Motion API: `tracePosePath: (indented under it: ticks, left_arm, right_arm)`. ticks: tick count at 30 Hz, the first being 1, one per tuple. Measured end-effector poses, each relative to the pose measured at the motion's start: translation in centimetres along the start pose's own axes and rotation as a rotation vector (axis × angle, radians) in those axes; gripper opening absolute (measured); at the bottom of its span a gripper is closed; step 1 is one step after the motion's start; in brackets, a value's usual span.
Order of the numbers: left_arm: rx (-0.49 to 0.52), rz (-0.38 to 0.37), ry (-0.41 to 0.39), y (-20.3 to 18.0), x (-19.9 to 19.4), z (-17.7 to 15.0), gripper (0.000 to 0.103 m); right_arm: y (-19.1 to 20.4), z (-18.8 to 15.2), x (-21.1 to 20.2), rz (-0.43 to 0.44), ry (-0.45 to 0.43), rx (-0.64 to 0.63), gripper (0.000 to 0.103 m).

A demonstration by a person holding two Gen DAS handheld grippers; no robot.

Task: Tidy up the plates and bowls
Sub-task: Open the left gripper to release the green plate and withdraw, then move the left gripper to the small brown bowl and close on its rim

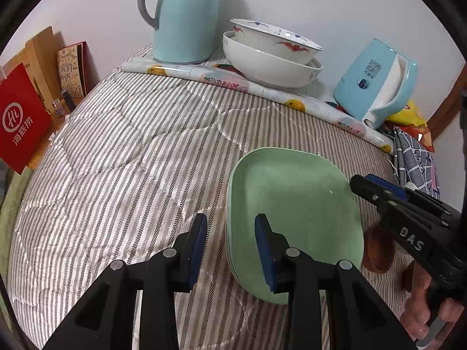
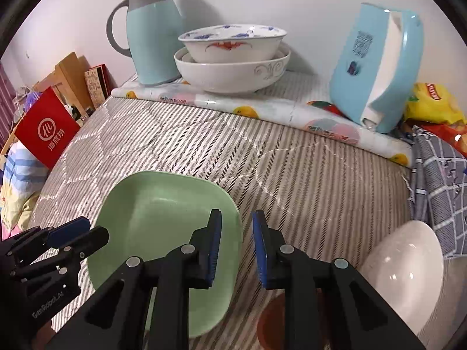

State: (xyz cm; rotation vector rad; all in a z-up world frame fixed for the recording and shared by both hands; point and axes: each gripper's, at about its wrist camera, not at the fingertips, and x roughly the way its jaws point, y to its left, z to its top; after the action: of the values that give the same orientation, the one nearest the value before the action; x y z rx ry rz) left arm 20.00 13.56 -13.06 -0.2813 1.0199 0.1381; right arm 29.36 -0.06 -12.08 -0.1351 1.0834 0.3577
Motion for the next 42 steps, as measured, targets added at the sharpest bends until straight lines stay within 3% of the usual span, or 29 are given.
tracePosePath:
  ticks: [2, 4, 11, 15, 22, 27, 36, 42]
  left_arm:
    - [0.007, -0.004, -0.011, -0.3, -0.7, -0.1, 0.032]
    - [0.012, -0.010, -0.023, -0.7, -1.4, -0.3, 0.032]
    - [0.042, -0.037, -0.057, -3.2, -3.8, -1.1, 0.032]
    - [0.076, -0.070, -0.068, -5.7, -4.7, -1.7, 0.032]
    - [0.135, -0.096, -0.089, -9.9, -5.7, -3.4, 0.032]
    - [0.130, -0.056, -0.095, -11.9, -5.5, -4.4, 0.032]
    - [0.145, -0.081, 0.031, -14.6, -2.7, -5.8, 0.032]
    - [0.118, -0.095, 0.050, -15.3, -1.3, -6.2, 0.032]
  right_arm:
    - [-0.3, -0.4, -1.3, 0.001, -0.018, 0.013, 0.029]
    - [-0.8, -0.9, -2.7, -0.005, -0.039, 0.029, 0.042]
    - [-4.4, -3.8, -8.0, -0.037, -0.100, 0.122, 0.055]
    - [-7.2, -6.4, -11.5, -0.105, -0.144, 0.172, 0.065]
    - [-11.9, -10.2, -15.7, -0.160, -0.195, 0.257, 0.065]
    - [-14.6, -12.7, -16.7, -0.222, -0.181, 0.310, 0.065]
    - [-18.8, -16.7, -15.8, -0.203, -0.097, 0.399, 0.065]
    - [-20.0, -17.9, -14.2, -0.186, -0.066, 0.426, 0.065]
